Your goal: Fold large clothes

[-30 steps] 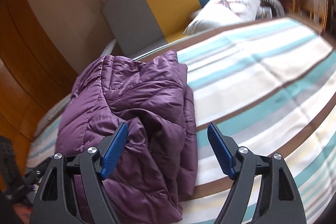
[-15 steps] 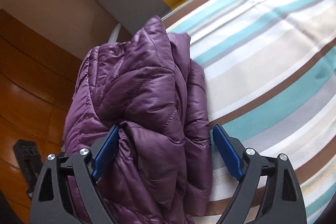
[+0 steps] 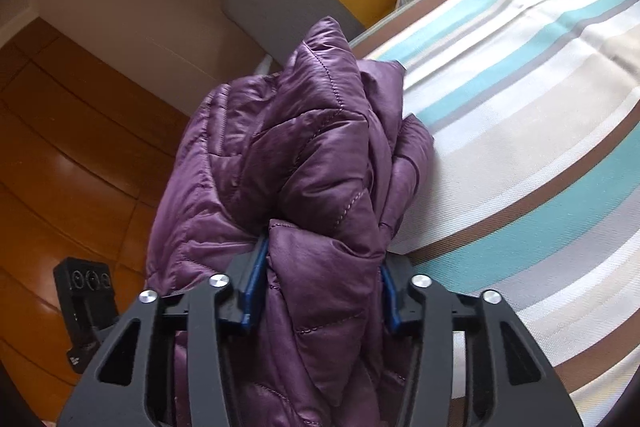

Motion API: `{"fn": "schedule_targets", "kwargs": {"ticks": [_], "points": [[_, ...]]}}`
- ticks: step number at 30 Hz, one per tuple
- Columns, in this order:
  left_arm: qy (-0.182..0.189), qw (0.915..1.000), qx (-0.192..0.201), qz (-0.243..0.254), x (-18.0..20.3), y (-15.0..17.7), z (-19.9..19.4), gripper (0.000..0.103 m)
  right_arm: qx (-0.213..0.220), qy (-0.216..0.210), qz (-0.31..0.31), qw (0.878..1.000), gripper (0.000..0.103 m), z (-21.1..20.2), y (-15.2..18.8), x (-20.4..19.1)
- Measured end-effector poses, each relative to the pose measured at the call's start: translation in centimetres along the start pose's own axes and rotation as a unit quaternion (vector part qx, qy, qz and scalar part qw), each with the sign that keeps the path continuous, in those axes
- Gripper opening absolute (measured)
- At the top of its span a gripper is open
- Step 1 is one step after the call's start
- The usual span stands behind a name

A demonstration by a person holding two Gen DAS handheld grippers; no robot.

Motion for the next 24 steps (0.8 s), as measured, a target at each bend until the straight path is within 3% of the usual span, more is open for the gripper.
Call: {"fn": "schedule_targets", "kwargs": {"ticks": [10, 24], "points": [[-0.031, 0.9962, 0.042, 0.069, 2.7, 0.6, -4.1, 0.062, 0.033, -0.033, -0.02, 0.999, 0.036, -1.9, 1.3, -3.0], [-0.033, 0.9918, 0.098, 0.074, 1.4, 1.2, -12.8, 0.062, 0.064, -0.071, -0.056, 0.994, 0.036, -3.8, 4.0, -9.8]]}}
Point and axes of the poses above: each gripper's, at about its wrist camera, not at the fingertips, and z roughly the way its jaws point, x to its right, y to its underside, the point moved 7 cm from there along z, roughly the way its jaws point, and after that the axes turned 3 degrees about -z, right-handed, at the moved point
